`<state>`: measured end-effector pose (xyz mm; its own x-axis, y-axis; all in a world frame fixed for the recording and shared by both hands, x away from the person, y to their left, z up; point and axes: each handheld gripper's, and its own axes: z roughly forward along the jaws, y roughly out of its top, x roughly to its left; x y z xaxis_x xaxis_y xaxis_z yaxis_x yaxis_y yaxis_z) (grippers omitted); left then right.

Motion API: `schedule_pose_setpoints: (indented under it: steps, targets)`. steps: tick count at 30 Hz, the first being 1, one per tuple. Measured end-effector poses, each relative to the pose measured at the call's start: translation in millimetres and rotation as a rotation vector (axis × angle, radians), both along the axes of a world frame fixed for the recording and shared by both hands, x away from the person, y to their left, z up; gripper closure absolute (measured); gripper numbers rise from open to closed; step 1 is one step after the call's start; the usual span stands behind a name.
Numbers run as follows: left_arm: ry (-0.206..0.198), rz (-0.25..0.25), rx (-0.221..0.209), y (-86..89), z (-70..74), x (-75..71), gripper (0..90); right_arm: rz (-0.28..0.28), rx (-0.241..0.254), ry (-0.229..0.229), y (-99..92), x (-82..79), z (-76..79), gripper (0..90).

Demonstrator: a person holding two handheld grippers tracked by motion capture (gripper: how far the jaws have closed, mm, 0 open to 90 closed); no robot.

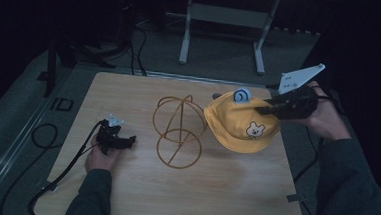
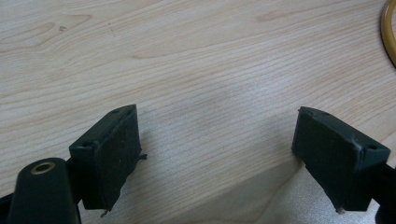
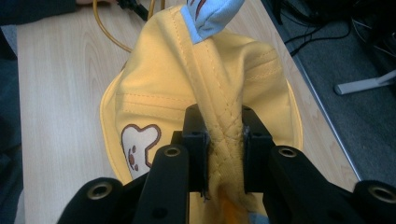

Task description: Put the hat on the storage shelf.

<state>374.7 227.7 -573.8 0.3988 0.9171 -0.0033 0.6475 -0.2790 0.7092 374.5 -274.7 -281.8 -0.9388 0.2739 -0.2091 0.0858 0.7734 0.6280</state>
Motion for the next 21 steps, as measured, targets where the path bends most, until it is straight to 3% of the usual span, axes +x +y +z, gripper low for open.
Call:
schedule_pose_setpoints:
  steps: [21]
  targets:
    - [0.0,0.0,0.0,0.0,0.0,0.0,15.2,0.011,0.036,-0.027,17.9,4.4,14.5,76.8]
